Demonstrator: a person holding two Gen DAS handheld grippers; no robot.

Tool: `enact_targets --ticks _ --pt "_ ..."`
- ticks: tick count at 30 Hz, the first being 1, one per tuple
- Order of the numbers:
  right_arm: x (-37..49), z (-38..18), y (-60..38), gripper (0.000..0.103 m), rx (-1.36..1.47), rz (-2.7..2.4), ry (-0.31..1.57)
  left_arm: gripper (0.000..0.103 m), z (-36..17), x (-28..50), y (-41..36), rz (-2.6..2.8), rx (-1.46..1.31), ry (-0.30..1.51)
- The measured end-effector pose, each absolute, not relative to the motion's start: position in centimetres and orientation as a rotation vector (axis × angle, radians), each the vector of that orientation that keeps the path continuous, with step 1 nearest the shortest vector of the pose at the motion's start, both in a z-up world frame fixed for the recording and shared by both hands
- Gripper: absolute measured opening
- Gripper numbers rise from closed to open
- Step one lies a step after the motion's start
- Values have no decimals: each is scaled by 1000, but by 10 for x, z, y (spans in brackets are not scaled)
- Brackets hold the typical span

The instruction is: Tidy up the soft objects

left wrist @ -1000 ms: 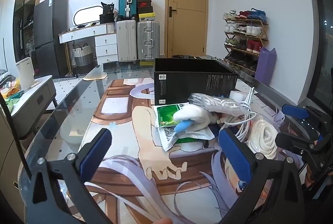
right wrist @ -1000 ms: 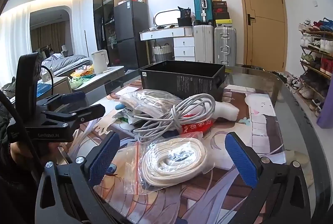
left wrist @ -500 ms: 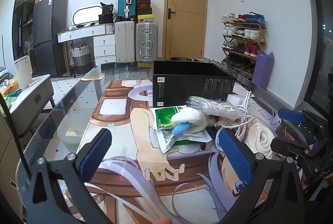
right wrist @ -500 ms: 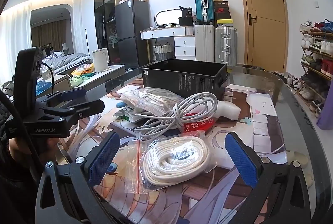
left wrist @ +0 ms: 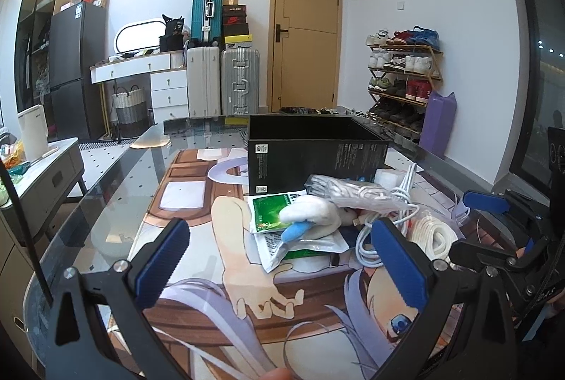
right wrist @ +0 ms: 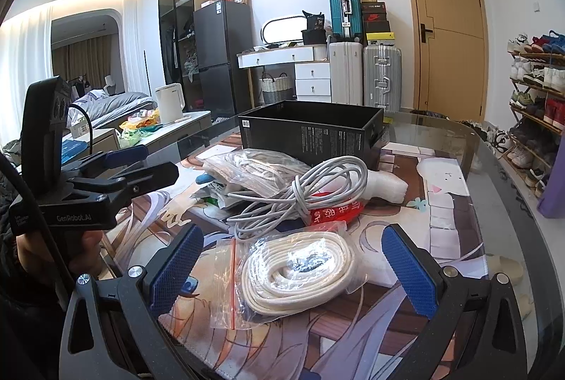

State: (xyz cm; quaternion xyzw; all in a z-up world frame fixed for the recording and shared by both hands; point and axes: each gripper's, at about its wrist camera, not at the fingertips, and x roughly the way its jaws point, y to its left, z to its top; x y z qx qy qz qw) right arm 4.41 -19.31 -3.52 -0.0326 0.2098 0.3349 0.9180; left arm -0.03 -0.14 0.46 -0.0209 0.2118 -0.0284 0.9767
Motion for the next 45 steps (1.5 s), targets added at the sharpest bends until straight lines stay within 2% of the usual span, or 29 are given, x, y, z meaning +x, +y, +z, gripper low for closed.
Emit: enact_targets --ticks 45 --pt "49 -42 -192 103 -81 694 470 103 10 12 6 -68 -64 452"
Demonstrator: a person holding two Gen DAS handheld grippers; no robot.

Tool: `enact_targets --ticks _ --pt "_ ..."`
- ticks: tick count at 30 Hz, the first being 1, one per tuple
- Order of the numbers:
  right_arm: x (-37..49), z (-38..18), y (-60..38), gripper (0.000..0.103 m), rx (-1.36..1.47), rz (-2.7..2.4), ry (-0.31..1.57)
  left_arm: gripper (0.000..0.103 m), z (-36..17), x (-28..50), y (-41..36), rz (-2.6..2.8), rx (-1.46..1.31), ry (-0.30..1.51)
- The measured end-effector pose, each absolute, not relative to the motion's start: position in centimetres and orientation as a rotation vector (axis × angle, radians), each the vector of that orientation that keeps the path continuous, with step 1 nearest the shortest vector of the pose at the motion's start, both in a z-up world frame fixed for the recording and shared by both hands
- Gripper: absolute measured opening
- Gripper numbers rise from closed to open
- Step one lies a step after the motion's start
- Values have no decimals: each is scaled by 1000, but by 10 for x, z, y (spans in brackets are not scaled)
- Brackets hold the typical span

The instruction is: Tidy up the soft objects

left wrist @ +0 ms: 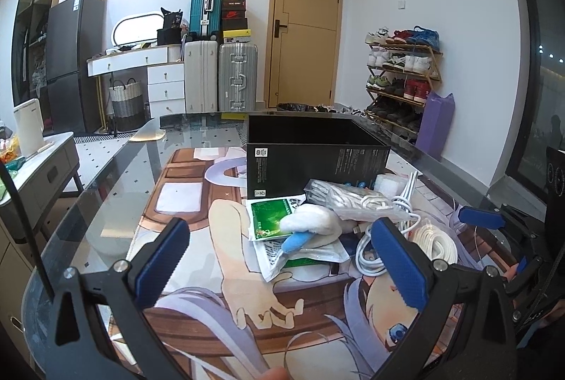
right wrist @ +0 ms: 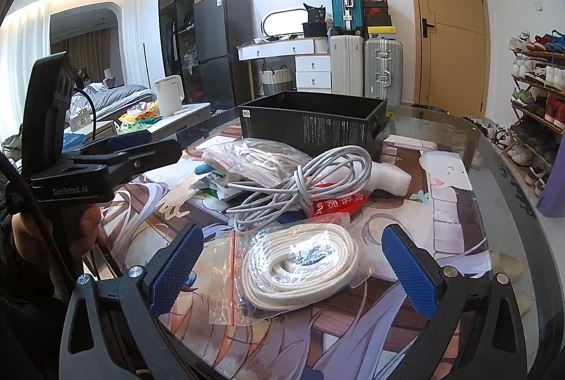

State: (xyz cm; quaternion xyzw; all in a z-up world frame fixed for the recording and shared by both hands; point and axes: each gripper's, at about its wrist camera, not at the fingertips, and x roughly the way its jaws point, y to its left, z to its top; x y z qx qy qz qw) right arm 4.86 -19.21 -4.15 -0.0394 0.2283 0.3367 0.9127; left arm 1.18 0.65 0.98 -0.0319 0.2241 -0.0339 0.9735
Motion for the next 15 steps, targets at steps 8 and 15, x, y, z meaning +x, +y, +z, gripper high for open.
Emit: enact_targets --ticks 8,15 --pt "50 -43 -192 102 -72 701 472 103 12 11 3 -82 -45 444" --pt "52 -44 -192 102 -68 701 478 103 13 10 2 -86 -39 450"
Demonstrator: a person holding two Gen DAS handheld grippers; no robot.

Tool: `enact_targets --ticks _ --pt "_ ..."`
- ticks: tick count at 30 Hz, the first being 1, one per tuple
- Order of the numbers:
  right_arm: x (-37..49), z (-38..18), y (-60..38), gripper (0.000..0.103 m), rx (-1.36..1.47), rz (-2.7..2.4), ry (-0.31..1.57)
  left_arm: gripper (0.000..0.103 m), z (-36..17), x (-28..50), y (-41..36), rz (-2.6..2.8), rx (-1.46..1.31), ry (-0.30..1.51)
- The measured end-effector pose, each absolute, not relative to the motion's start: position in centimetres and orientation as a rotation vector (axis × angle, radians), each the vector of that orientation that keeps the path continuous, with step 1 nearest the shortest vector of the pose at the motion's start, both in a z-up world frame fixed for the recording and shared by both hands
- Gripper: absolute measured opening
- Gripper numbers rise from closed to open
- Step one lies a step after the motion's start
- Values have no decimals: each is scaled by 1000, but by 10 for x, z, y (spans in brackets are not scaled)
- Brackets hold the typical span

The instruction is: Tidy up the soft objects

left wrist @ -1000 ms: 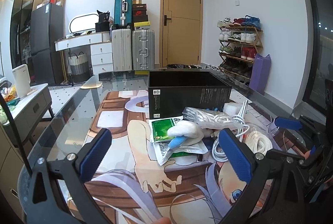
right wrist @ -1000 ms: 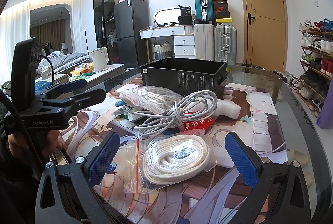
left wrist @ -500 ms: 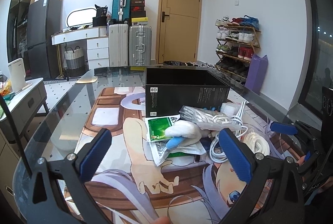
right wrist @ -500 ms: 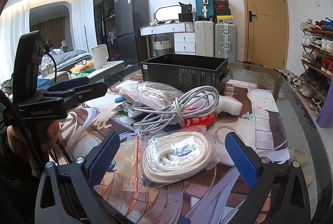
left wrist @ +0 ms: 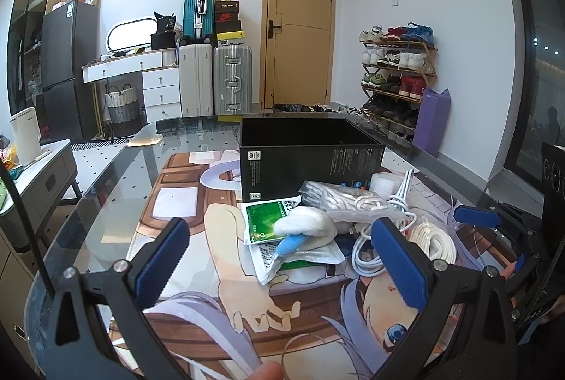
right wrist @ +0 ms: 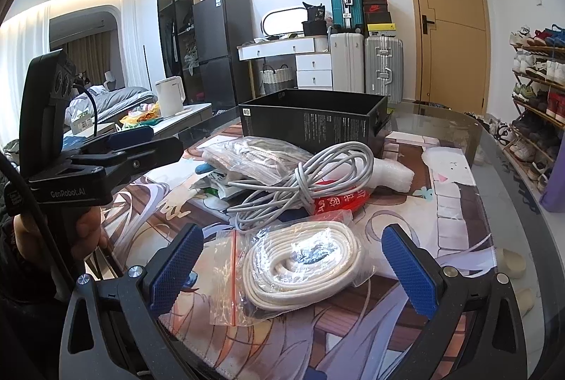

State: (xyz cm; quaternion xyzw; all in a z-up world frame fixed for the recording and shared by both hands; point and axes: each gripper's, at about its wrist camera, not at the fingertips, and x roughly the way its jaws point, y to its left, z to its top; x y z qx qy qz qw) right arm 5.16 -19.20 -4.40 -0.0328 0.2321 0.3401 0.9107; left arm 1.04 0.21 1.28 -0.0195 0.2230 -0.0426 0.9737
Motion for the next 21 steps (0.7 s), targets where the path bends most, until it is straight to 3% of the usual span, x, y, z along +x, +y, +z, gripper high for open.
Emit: enact_targets --ticks 21 --pt "63 -60 -176 102 -158 699 627 103 7 13 -1 -93 -17 469"
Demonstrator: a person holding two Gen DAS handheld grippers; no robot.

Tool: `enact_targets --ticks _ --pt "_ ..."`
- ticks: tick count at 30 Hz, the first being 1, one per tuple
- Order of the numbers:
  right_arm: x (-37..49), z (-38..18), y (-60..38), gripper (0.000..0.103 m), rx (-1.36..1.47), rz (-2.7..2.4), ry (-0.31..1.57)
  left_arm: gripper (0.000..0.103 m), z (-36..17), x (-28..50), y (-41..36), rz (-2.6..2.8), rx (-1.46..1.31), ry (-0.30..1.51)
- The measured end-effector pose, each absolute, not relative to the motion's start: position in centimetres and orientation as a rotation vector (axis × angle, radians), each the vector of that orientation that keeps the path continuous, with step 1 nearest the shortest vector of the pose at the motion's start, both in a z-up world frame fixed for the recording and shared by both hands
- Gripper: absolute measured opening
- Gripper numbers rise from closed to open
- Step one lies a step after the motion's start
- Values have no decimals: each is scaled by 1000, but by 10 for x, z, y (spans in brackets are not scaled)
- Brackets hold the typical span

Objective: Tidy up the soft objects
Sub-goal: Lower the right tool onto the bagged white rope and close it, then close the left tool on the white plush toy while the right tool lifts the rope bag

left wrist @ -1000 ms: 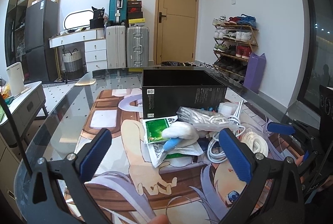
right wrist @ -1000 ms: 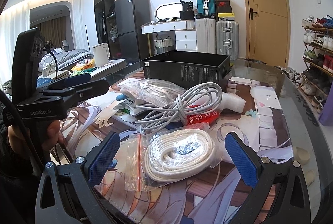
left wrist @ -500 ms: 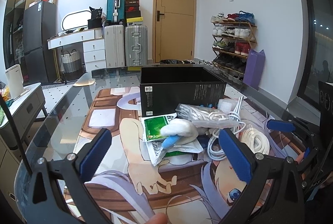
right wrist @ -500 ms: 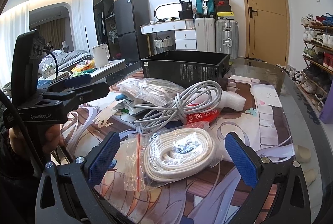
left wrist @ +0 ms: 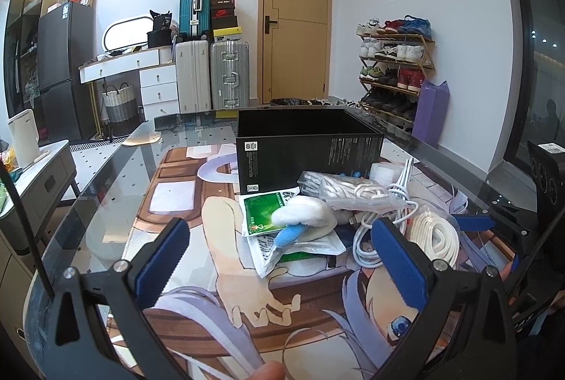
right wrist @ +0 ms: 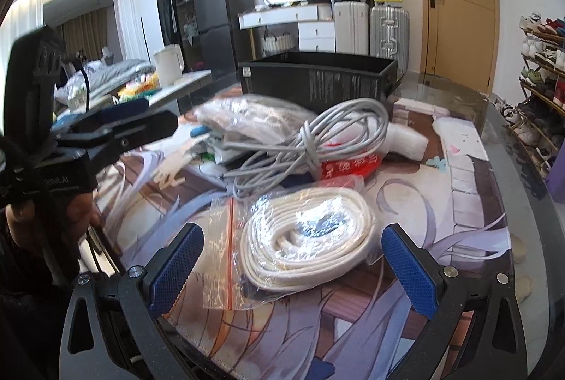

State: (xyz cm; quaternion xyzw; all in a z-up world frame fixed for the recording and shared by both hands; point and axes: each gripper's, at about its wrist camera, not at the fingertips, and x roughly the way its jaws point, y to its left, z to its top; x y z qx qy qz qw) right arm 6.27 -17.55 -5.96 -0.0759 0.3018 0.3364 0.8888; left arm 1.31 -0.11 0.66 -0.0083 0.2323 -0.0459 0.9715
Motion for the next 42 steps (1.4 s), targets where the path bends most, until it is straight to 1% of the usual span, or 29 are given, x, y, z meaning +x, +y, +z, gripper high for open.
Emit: enact_targets --ticks 4,8,14,26,28,31,32,33,35,36,38,39,42 --pt "65 -64 -166 102 -199 685 685 103 6 13 -2 -88 -15 468" --pt "62 -65 -159 102 -225 669 683 103 6 12 -2 -87 -16 469" --pt "66 -64 -156 102 -219 668 733 103 6 13 -3 -89 -12 468" --pt "67 -64 -154 102 -218 608 691 103 4 13 -3 -89 -7 469" --pt "66 -63 -154 99 -224 602 680 103 4 13 -3 -89 -6 470" --pt "67 -62 -156 90 -221 612 674 103 4 13 -4 -89 -5 470" --pt "66 -62 -156 82 -225 611 666 103 3 13 -4 -89 -4 471" --pt "65 -61 -156 77 -231 610 661 103 3 13 -4 -90 -5 472" --pt "63 -60 -158 71 -235 609 657 103 2 13 -4 -89 -5 473" --pt "62 -60 -159 65 -232 613 656 103 2 13 -4 -89 -6 474" --pt "60 -58 -161 56 -233 614 652 103 2 14 -4 -89 -6 476" --pt "59 -58 -162 53 -234 614 650 103 1 14 -4 -88 -6 477" --pt "57 -57 -168 49 -234 610 642 103 1 14 -4 -86 -5 483"
